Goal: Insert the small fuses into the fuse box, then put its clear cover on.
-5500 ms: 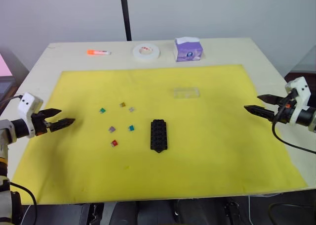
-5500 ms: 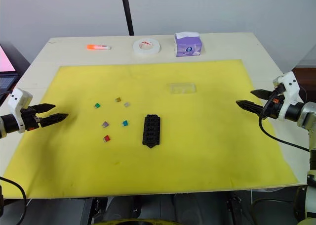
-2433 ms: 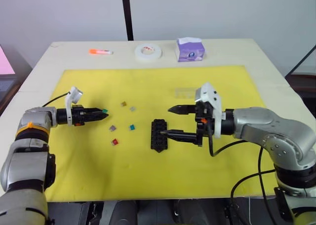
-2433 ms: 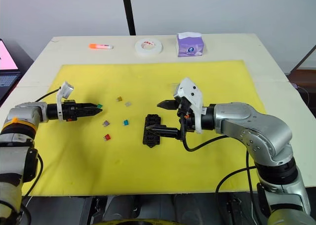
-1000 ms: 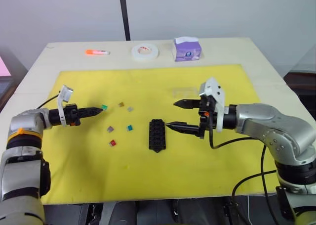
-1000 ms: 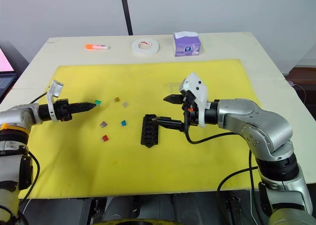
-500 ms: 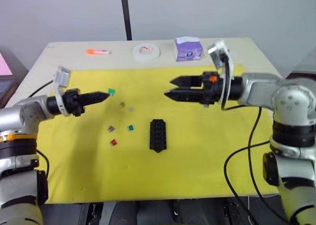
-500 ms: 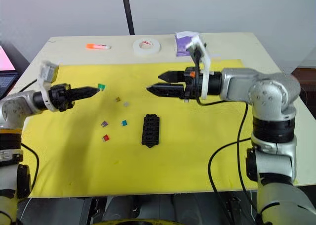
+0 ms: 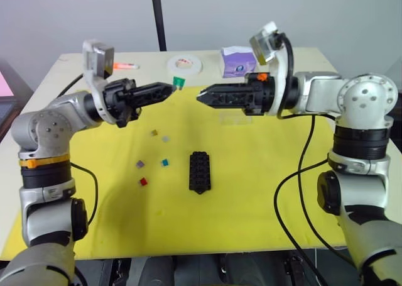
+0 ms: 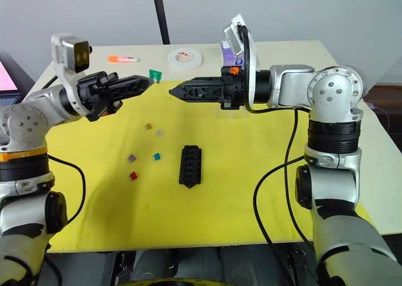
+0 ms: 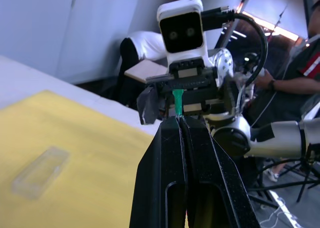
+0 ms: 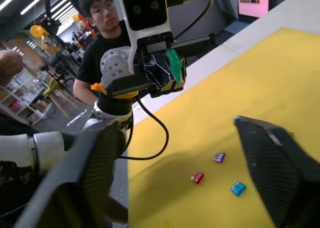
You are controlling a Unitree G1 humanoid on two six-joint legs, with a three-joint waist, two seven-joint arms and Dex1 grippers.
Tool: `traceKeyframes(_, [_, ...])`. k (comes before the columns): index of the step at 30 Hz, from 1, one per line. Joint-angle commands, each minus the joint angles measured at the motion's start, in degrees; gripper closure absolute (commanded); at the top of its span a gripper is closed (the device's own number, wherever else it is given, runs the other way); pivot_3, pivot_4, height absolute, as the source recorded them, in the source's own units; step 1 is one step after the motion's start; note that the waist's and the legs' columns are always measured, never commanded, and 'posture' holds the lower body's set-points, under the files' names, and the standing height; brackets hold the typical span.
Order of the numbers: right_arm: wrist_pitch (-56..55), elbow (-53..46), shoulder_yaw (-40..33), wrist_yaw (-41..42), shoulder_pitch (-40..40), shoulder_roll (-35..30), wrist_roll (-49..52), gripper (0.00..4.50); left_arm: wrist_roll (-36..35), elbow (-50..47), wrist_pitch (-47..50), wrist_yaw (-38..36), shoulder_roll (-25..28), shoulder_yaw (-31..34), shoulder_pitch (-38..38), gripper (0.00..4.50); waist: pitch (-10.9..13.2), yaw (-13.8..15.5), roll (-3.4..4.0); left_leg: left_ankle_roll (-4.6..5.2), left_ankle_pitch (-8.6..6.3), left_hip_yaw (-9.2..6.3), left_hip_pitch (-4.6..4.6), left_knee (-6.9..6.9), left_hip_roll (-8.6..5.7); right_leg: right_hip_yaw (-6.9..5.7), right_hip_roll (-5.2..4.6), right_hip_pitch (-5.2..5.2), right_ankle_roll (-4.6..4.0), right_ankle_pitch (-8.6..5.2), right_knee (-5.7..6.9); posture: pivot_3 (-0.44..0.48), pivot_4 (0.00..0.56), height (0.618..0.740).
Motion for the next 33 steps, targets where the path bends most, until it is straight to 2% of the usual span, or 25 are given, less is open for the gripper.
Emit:
traceKeyframes(1, [-0.3, -1.7, -2.4, -1.2, -2.1, 0.4, 1.3, 0.85, -3.0, -3.1, -0.3, 0.6, -0.1, 0.3, -1.3, 4.5, 0.0, 0.0, 0.0, 0.0, 0.0, 0.0, 0.0, 0.0, 0.0, 0.0, 0.0, 0.0, 0.0, 0.0, -0.01, 0.0, 0.15, 0.74])
traceKeyframes(16, [-1.6, -2.9, -3.3, -3.4, -3.3, 1.1, 1.1, 0.85, -2.5, -1.6, -2.8, 0.5, 0.7, -2.2, -0.2, 4.5, 0.0, 0.0, 0.0, 0.0, 0.0, -0.01, -0.01, -0.02, 0.0, 0.01, 0.03, -0.01, -0.02, -0.01, -0.02, 0.0, 0.15, 0.74])
traceKeyframes(19, [-1.6, -3.4, -3.2, -3.8, -3.3, 1.6, 1.2, 1.36, -2.6, -1.4, -3.1, 0.9, 0.5, -2.3, -0.4, 4.5, 0.0, -0.1, 0.01, 0.0, 0.0, -0.02, -0.01, -0.02, 0.0, 0.01, 0.03, -0.01, -0.02, -0.02, -0.02, 0.0, 0.15, 0.74])
traceKeyframes(21, [-1.6, -3.4, -3.2, -4.0, -3.4, 1.8, 1.3, 1.99, -2.8, -1.5, -3.2, 1.0, 0.6, -2.4, -0.4, 4.5, 0.0, 0.0, 0.01, 0.0, 0.0, -0.01, -0.01, -0.02, 0.0, 0.01, 0.03, -0.01, -0.03, -0.02, -0.02, 0.0, 0.15, 0.74])
traceKeyframes(33, [-2.1, -3.1, -3.9, -5.0, -3.6, 2.3, 1.7, 1.99, -2.6, -1.5, -3.3, 0.4, 0.9, -3.3, -0.1, 4.5, 0.0, 0.0, 0.01, 0.0, 0.0, -0.02, -0.01, -0.03, 0.0, 0.01, 0.03, -0.01, -0.05, -0.03, -0.04, 0.0, 0.15, 0.74])
